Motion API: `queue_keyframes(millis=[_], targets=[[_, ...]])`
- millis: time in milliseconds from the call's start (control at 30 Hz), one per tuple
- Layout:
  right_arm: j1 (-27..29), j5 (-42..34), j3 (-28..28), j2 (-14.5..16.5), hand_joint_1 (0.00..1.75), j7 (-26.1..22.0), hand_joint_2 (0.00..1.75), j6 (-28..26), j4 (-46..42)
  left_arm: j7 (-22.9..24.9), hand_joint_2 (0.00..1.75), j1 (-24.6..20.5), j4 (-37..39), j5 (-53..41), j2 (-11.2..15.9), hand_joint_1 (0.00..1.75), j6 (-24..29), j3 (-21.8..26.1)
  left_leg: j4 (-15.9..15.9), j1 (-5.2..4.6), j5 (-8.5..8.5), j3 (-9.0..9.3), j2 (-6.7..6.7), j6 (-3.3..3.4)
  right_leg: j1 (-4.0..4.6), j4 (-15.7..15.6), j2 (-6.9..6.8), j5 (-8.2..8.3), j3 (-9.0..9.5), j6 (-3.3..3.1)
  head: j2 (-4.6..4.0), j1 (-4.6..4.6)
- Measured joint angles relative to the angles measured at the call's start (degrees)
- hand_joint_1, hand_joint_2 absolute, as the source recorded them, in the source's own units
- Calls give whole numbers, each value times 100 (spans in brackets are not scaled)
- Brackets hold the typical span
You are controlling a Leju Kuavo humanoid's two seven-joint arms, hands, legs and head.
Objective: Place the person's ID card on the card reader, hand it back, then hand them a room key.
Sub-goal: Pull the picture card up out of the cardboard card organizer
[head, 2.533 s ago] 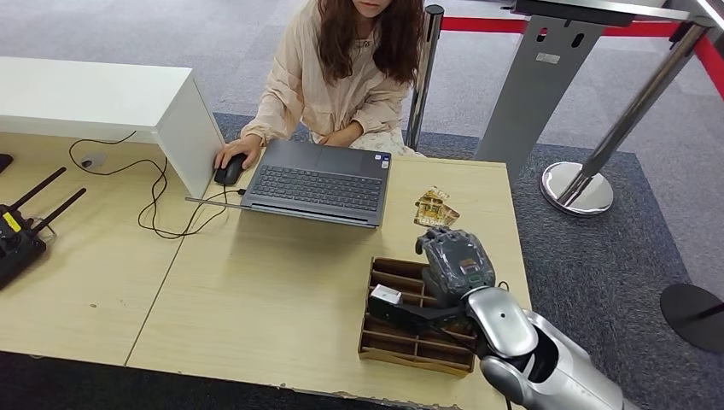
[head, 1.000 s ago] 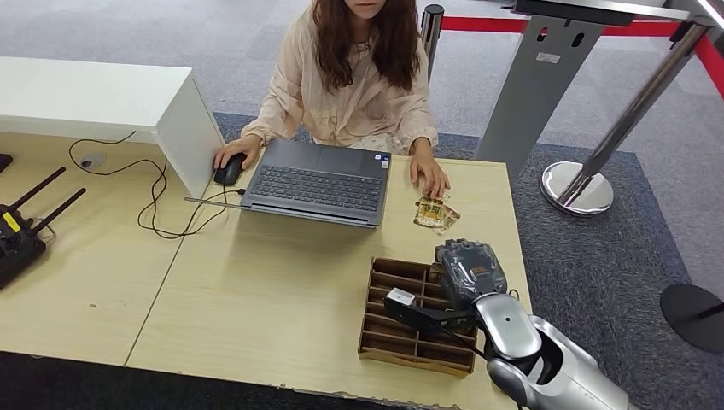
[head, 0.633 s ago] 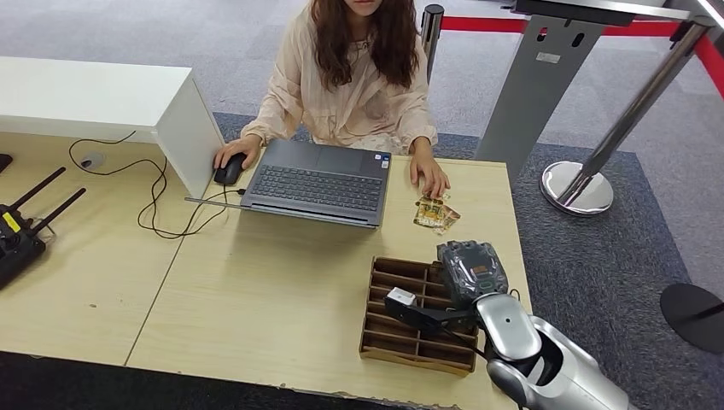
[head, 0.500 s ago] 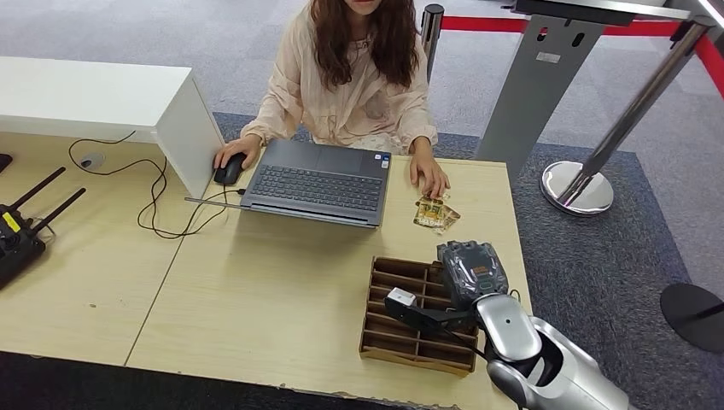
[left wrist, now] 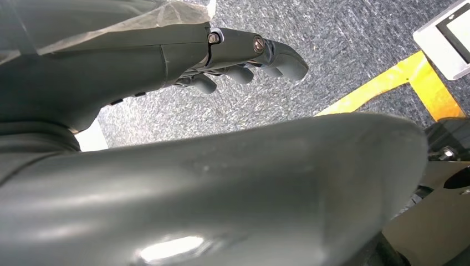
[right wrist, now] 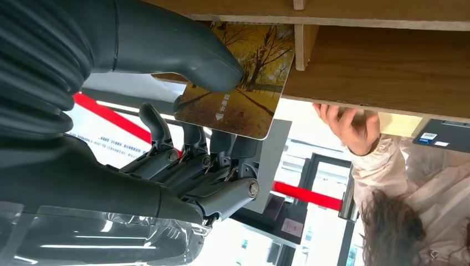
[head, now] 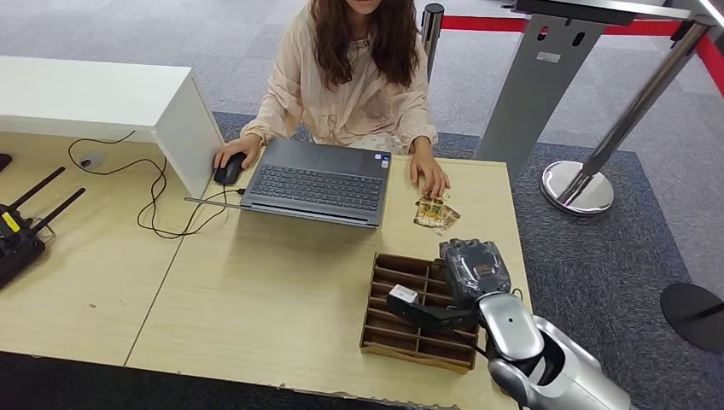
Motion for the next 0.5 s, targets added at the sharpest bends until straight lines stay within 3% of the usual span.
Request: queue_keyframes(millis=[500], targets=[[-163, 25, -37, -33, 134, 80, 175, 267, -576, 157, 0, 1, 1, 4, 4, 0, -15, 13, 0, 0, 0, -4, 0, 0, 0, 0, 0, 0, -6, 0, 0, 1]])
